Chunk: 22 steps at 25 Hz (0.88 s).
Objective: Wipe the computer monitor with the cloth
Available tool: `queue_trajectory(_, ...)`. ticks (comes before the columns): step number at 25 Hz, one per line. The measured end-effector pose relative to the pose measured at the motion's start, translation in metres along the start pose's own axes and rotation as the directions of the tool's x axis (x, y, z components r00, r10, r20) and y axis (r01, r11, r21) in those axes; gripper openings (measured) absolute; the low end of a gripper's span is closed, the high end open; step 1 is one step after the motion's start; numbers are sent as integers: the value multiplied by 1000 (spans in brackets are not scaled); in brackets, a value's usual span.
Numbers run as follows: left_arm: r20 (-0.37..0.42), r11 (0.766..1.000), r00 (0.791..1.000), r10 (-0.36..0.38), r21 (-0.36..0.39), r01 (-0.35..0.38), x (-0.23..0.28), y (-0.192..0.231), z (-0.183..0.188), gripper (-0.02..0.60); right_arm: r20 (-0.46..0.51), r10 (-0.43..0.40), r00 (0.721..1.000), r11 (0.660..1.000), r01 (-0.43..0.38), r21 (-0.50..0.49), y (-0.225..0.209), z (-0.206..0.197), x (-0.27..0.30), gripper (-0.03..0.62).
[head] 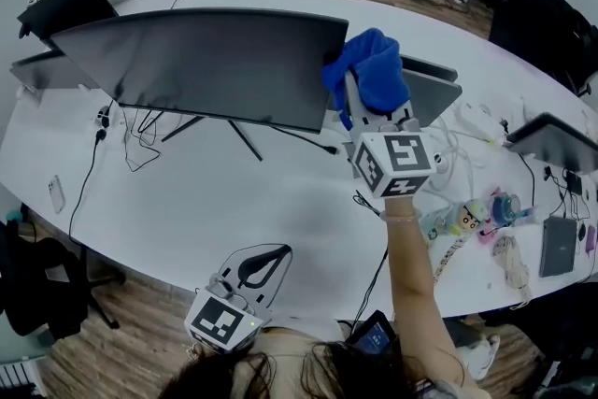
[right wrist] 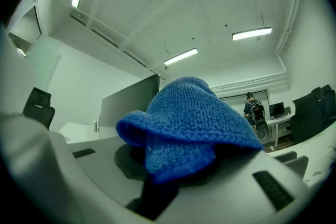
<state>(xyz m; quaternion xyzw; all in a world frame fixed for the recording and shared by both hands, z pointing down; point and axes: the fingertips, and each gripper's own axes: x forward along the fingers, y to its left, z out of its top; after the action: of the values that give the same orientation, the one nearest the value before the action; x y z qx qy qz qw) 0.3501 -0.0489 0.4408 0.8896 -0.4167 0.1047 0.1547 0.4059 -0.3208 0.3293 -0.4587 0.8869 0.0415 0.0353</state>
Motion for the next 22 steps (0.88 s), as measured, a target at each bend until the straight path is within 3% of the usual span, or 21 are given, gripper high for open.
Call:
queue_trajectory(16,1,999,1000,-26,22,26,-4,9,-1,9,-29,-39,999,998,40,39,-2,-31,0,86)
queue_trajectory(22,4,1000,1000,-24,-8,24,-4,10,-3,9,-45,-42,998,998,43,41,-2,-40,0,86)
